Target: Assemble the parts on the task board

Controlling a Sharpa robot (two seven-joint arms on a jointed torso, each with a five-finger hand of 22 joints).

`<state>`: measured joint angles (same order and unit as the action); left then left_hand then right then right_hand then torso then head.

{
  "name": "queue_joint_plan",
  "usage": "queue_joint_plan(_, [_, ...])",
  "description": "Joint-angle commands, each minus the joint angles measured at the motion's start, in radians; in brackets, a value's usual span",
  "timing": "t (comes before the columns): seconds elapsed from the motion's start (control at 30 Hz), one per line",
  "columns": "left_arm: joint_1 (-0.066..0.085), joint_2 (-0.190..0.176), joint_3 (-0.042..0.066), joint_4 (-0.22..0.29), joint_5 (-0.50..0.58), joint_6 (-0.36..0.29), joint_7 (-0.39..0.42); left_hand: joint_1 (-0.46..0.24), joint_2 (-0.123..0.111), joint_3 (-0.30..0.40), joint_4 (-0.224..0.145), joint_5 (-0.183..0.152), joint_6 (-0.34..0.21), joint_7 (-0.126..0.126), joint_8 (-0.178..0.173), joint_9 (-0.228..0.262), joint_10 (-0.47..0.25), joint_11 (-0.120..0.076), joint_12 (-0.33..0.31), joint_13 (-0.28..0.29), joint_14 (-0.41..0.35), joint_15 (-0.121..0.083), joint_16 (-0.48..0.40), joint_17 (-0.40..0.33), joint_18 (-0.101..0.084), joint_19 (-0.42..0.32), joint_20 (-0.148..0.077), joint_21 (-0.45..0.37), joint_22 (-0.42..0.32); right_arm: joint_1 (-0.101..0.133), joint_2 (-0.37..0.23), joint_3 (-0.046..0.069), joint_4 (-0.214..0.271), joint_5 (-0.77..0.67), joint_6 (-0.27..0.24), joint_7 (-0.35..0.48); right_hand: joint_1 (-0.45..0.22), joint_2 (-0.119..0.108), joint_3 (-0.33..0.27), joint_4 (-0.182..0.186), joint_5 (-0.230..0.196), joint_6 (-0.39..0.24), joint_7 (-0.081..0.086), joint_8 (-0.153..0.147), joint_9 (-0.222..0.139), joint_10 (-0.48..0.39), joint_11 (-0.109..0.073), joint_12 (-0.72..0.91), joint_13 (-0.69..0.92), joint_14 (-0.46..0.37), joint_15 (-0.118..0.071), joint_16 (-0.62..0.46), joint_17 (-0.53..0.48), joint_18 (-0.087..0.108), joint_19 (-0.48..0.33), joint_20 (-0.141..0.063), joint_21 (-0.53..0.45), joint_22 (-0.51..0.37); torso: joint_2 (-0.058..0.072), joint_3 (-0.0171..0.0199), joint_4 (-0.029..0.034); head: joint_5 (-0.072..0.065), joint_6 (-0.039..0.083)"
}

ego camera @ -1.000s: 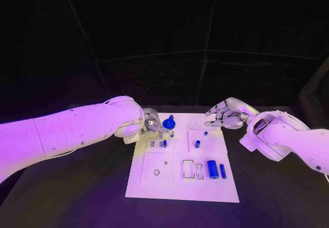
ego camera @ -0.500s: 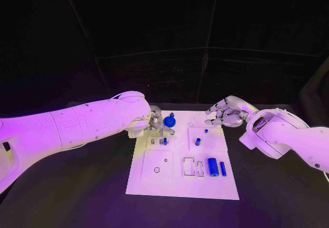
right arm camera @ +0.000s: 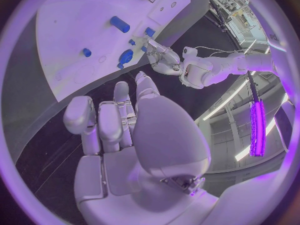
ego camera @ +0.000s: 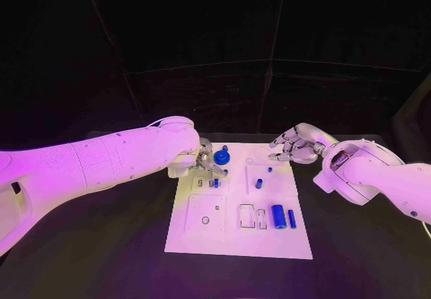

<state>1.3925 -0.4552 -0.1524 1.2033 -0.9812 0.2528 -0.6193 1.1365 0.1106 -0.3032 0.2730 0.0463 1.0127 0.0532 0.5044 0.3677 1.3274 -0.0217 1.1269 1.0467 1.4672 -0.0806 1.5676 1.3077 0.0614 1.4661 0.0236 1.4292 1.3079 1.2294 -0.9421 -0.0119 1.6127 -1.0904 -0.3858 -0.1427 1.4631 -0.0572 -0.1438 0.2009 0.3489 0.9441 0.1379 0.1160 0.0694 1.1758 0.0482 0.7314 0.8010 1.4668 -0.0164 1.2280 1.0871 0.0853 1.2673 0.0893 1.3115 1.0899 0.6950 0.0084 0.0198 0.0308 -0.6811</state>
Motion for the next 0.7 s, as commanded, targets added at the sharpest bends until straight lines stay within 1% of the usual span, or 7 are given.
queue_joint_plan(0.03, [0.000, 0.004, 0.000, -0.003, -0.014, 0.043, -0.011, 0.009, 0.006, 0.000, -0.006, 0.001, -0.009, -0.002, 0.007, 0.003, -0.002, 0.001, 0.006, 0.001, 0.104, -0.002, 0.003, 0.263, -0.015, 0.023, 0.000, 0.004, 0.030, 0.002, 0.003, 0.000, -0.002, -0.005, -0.004, 0.000, 0.003, 0.007, -0.008, 0.000, 0.004, -0.001, 0.002, 0.004, -0.001, 0.001, 0.002, -0.004, -0.001, 0.006, -0.008, -0.007, -0.001, 0.017, -0.005, -0.002, -0.003, -0.001, -0.001, 0.0002, 0.0003, -0.002, -0.002])
queue_joint_plan(0.17, [-0.001, 0.006, -0.001, -0.004, -0.014, 0.044, -0.011, 0.012, 0.008, 0.000, -0.008, 0.001, -0.011, -0.002, 0.009, 0.005, -0.002, 0.001, 0.006, 0.002, 0.104, -0.002, 0.003, 0.263, -0.015, 0.023, 0.000, 0.004, 0.031, 0.002, 0.001, 0.000, -0.003, -0.005, -0.003, -0.002, 0.003, 0.007, -0.008, 0.000, 0.006, -0.003, 0.002, 0.003, -0.002, 0.001, 0.002, -0.004, -0.002, 0.006, -0.008, -0.009, -0.004, 0.018, -0.006, -0.002, -0.004, -0.004, -0.001, 0.0011, 0.0015, -0.009, -0.005])
queue_joint_plan(0.2, [-0.001, 0.005, -0.001, -0.004, -0.014, 0.044, -0.011, 0.012, 0.008, 0.000, -0.008, 0.001, -0.011, -0.002, 0.009, 0.005, -0.002, 0.001, 0.006, 0.002, 0.104, -0.002, 0.003, 0.263, -0.015, 0.023, 0.000, 0.004, 0.031, 0.002, 0.001, 0.000, -0.004, -0.005, -0.003, -0.003, 0.003, 0.007, -0.008, 0.000, 0.006, -0.003, 0.002, 0.003, -0.002, 0.001, 0.002, -0.004, -0.002, 0.006, -0.008, -0.009, -0.004, 0.018, -0.006, -0.002, -0.004, -0.004, 0.000, 0.0011, 0.0018, -0.009, -0.003])
queue_joint_plan(0.33, [-0.001, 0.006, -0.003, -0.003, -0.014, 0.046, -0.011, 0.015, 0.009, 0.001, -0.010, 0.002, -0.013, -0.001, 0.011, 0.008, -0.001, 0.001, 0.008, 0.004, 0.104, -0.002, 0.003, 0.263, -0.015, 0.023, 0.001, 0.006, 0.033, 0.002, 0.001, 0.000, -0.006, -0.005, -0.001, -0.005, 0.003, 0.008, -0.009, 0.000, 0.007, -0.005, 0.002, 0.003, -0.002, 0.000, 0.002, -0.005, -0.003, 0.005, -0.008, -0.012, -0.007, 0.018, -0.008, -0.002, -0.006, -0.007, 0.000, 0.0008, -0.0007, -0.005, -0.007])
queue_joint_plan(0.43, [-0.001, 0.007, -0.007, -0.005, -0.014, 0.050, -0.011, 0.020, 0.013, 0.004, -0.013, 0.002, -0.016, -0.001, 0.014, 0.012, -0.001, 0.001, 0.010, 0.006, 0.104, -0.002, 0.003, 0.263, -0.016, 0.023, 0.001, 0.007, 0.035, 0.002, 0.002, 0.000, -0.008, -0.005, 0.000, -0.006, 0.002, 0.007, -0.011, 0.001, 0.009, -0.007, 0.003, 0.002, -0.002, -0.004, 0.003, -0.011, -0.009, 0.003, -0.007, -0.020, -0.016, 0.020, -0.013, -0.002, -0.012, -0.016, 0.000, 0.0010, -0.0002, -0.006, -0.008])
queue_joint_plan(0.63, [-0.002, 0.013, -0.016, -0.008, -0.014, 0.059, -0.010, 0.039, 0.025, 0.016, -0.026, 0.002, -0.024, -0.001, 0.022, 0.023, -0.002, 0.002, 0.009, 0.007, 0.104, -0.001, 0.003, 0.263, -0.016, 0.022, 0.002, 0.008, 0.037, 0.002, 0.006, 0.000, -0.010, -0.005, 0.002, -0.006, 0.002, 0.007, -0.012, 0.002, 0.010, -0.009, 0.004, 0.002, -0.002, -0.006, 0.004, -0.014, -0.012, 0.002, -0.007, -0.025, -0.022, 0.021, -0.017, -0.002, -0.016, -0.021, 0.000, 0.0007, 0.0008, -0.002, -0.010])
queue_joint_plan(0.7, [-0.002, 0.014, -0.017, -0.009, -0.014, 0.061, -0.010, 0.041, 0.027, 0.018, -0.028, 0.002, -0.025, -0.001, 0.024, 0.025, -0.002, 0.002, 0.009, 0.007, 0.104, -0.001, 0.003, 0.263, -0.016, 0.022, 0.002, 0.009, 0.038, 0.002, 0.007, 0.000, -0.010, -0.005, 0.002, -0.006, 0.001, 0.007, -0.013, 0.002, 0.010, -0.009, 0.004, 0.002, -0.002, -0.008, 0.004, -0.016, -0.014, 0.001, -0.007, -0.028, -0.025, 0.021, -0.018, -0.002, -0.017, -0.024, 0.000, 0.0007, 0.0004, -0.005, -0.012])
